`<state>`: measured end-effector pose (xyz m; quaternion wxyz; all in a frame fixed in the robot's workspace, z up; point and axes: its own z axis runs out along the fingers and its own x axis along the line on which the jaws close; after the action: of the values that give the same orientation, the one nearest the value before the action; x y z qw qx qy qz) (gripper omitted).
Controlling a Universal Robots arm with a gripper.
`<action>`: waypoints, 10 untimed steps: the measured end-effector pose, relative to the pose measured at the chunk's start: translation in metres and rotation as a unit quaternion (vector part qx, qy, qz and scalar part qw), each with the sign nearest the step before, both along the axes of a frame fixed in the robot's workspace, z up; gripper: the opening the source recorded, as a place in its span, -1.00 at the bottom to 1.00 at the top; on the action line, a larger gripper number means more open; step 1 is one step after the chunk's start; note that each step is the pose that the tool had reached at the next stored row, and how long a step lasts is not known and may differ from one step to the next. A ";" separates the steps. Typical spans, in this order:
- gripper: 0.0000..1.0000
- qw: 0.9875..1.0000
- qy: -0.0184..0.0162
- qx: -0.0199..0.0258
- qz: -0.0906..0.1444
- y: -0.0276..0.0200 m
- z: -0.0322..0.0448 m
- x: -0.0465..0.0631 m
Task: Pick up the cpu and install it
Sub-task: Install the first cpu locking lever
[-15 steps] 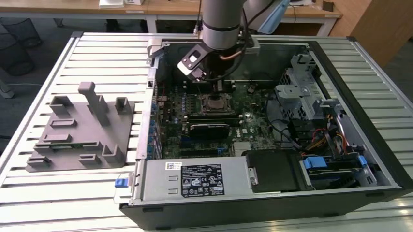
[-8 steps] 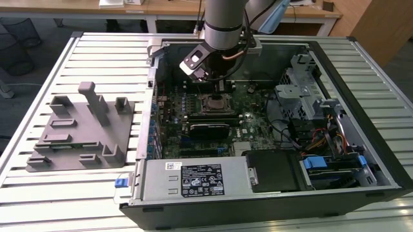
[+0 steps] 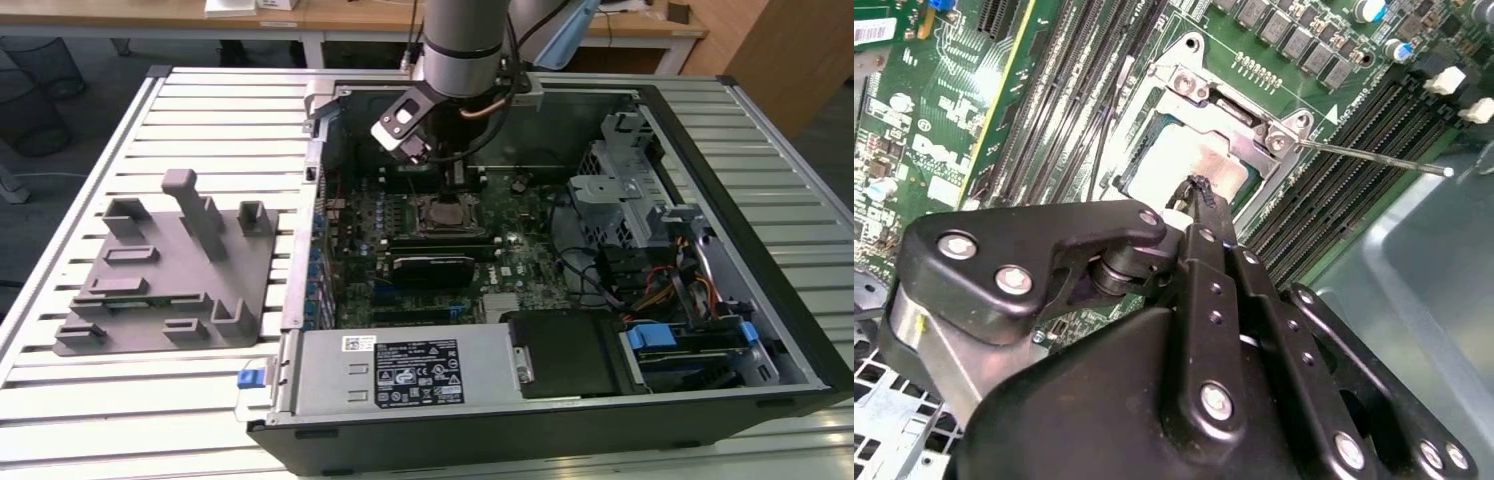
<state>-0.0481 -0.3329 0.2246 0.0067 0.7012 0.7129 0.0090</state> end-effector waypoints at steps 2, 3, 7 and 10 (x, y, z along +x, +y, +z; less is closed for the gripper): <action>-0.79 1.000 0.000 0.000 0.000 0.0000 0.0035 0.000; -0.79 1.000 0.000 0.000 0.000 0.0000 0.0057 0.000; -0.79 1.000 0.000 0.000 0.000 0.0000 0.0150 0.000; -0.79 1.000 0.000 0.000 0.000 0.0000 0.0253 0.000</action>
<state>-0.0480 -0.3330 0.2499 0.0067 0.7012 0.7129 0.0090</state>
